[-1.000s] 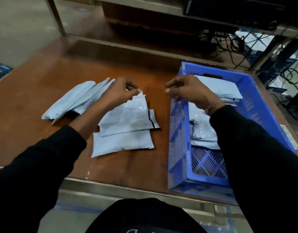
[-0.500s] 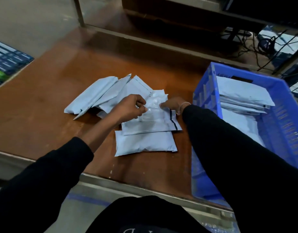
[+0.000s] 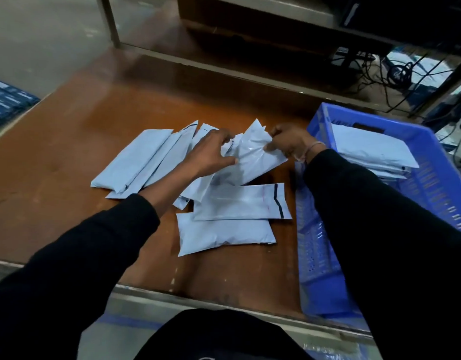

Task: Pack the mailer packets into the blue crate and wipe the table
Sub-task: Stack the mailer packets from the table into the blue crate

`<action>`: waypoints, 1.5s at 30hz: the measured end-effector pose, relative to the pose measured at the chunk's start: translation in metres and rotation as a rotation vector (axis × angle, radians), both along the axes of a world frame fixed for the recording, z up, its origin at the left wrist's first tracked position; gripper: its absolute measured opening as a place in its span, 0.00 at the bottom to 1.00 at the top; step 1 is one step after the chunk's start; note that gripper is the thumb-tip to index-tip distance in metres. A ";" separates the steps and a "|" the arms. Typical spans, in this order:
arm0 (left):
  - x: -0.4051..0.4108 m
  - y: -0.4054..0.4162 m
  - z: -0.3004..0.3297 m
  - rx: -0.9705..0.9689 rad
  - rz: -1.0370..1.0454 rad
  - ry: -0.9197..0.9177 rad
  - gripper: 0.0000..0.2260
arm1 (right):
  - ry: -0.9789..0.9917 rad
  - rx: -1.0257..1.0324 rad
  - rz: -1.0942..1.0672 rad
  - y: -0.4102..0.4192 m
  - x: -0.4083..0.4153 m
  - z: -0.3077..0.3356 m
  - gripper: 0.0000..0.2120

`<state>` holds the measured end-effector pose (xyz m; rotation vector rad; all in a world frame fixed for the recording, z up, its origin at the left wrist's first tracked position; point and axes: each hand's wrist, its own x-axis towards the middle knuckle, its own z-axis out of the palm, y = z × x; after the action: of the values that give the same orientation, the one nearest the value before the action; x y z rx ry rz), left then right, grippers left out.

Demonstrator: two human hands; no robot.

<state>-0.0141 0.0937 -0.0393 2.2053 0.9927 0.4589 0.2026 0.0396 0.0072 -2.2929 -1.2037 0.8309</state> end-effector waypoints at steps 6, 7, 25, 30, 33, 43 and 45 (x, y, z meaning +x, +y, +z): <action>0.026 0.011 0.006 -0.036 -0.063 -0.056 0.43 | -0.115 0.224 0.129 -0.012 0.027 0.038 0.12; 0.028 0.013 0.007 -0.048 -0.091 -0.071 0.44 | -0.092 0.267 0.165 -0.015 0.032 0.044 0.12; 0.069 0.011 0.100 -0.118 -0.526 -0.105 0.27 | 0.219 0.561 0.104 -0.105 0.089 0.090 0.26; 0.109 -0.018 0.140 -0.152 -0.677 0.001 0.26 | 0.164 0.537 0.175 -0.155 0.115 0.108 0.31; 0.145 -0.036 0.148 -0.051 -0.686 0.110 0.25 | 0.172 0.568 0.104 -0.186 0.142 0.110 0.27; 0.239 -0.096 0.122 0.282 -0.547 0.242 0.21 | -0.033 0.418 -0.306 -0.273 0.210 0.070 0.14; 0.258 -0.107 0.112 0.386 -0.525 0.339 0.21 | -0.168 0.325 -0.317 -0.277 0.214 0.058 0.14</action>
<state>0.2442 -0.0136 0.0723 2.8346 0.4640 0.0298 0.4169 -0.2370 0.0654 -2.2296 -0.9246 0.3085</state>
